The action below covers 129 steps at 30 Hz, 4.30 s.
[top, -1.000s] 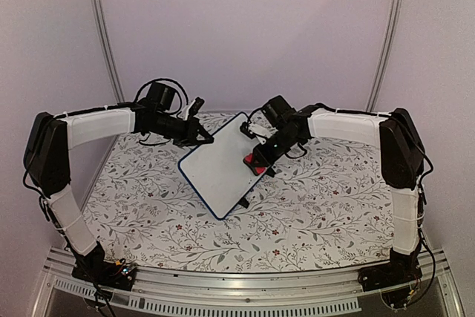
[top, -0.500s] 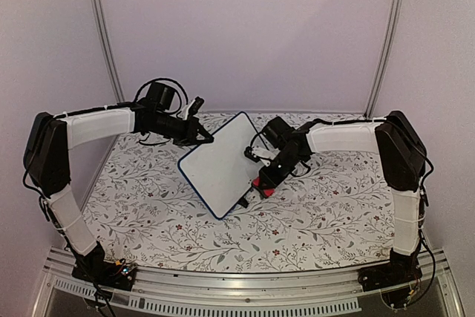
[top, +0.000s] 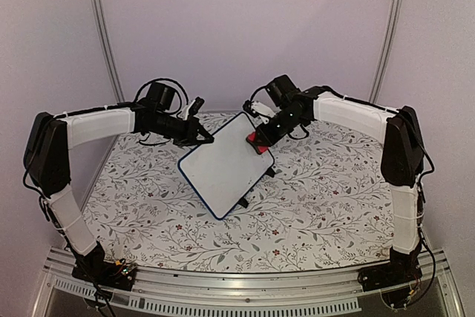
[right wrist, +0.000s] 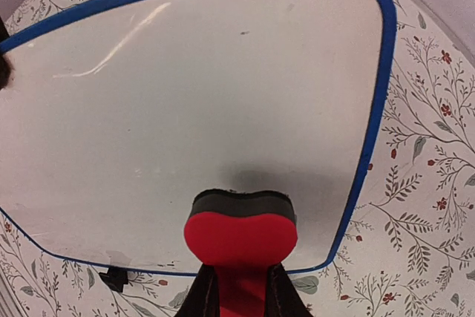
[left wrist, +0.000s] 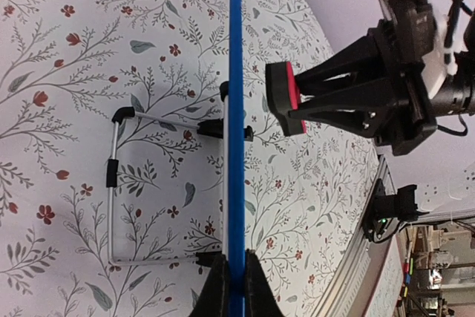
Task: Erase the whiteboard
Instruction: Erase the whiteboard at the center of the board.
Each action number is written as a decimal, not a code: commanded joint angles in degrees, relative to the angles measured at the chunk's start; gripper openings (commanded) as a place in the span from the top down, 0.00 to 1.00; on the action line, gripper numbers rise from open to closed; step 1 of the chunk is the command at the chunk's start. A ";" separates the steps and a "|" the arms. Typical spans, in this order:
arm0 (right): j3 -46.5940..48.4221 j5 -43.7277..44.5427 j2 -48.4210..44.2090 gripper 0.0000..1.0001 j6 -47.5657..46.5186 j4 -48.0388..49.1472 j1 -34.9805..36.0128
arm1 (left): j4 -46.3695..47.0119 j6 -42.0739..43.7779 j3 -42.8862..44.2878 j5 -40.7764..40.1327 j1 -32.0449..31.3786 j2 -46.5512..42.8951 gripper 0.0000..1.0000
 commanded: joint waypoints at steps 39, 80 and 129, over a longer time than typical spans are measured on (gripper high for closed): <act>4.59 1.69 7.21 0.98 -3.22 -5.33 0.03 | 1.21 0.85 0.08 2.63 -0.66 -1.65 1.00; 5.31 5.09 5.96 0.98 -3.26 -1.61 -1.25 | 1.20 0.94 0.18 2.88 -0.58 -1.28 1.00; 0.84 11.27 7.17 0.98 -5.10 -7.11 2.53 | 1.47 0.93 0.00 3.11 -0.58 -1.32 1.00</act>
